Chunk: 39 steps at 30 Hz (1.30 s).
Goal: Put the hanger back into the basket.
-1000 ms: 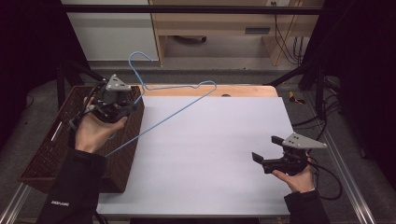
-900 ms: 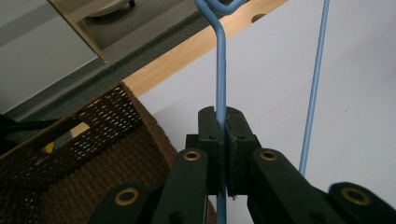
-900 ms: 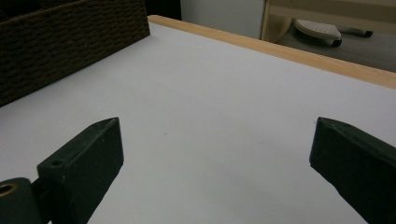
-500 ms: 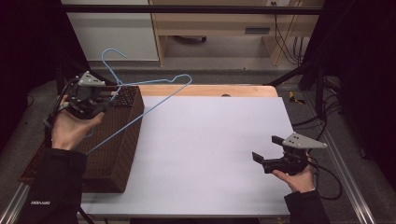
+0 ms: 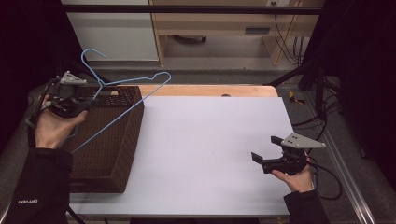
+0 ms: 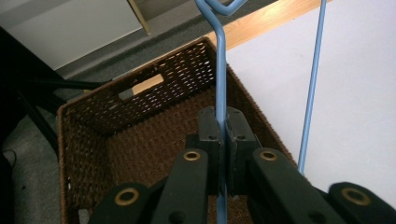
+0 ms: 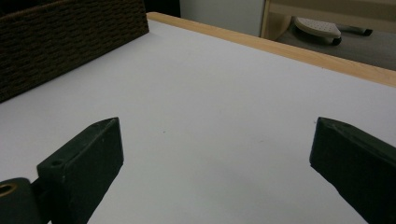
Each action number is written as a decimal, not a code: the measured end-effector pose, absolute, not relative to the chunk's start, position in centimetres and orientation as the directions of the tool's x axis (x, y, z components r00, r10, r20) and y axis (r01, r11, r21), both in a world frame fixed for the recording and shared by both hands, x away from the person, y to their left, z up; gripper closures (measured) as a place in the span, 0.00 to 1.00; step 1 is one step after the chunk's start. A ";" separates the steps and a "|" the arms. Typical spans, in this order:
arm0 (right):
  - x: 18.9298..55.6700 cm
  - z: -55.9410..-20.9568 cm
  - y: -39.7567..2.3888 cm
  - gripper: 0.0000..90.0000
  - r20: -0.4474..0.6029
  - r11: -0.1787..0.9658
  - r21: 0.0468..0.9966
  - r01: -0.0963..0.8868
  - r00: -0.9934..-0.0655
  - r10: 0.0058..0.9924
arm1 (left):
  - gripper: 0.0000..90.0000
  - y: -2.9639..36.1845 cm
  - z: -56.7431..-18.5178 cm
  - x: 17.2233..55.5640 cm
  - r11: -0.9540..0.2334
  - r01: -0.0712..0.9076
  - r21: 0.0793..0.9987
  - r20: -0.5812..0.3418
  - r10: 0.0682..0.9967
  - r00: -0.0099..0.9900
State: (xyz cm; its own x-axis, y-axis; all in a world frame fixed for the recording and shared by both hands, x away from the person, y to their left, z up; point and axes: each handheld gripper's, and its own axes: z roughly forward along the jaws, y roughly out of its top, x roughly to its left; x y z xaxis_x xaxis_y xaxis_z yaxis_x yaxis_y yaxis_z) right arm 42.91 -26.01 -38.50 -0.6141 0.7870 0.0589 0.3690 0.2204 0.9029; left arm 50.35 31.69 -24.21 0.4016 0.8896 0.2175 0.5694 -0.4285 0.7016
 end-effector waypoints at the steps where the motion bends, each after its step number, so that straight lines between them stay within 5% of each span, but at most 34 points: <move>1: 42.9 -38.5 -26.0 0.04 0.057 0.221 0.904 0.366 -0.615 0.787 | 0.97 32.0 -24.3 50.4 -0.421 0.573 0.704 0.217 0.895 0.390; 39: 43.2 -38.9 -25.5 0.03 0.050 0.243 0.894 0.377 -0.621 0.782 | 0.97 41.0 -28.8 50.1 -0.340 0.676 0.654 0.228 0.940 0.253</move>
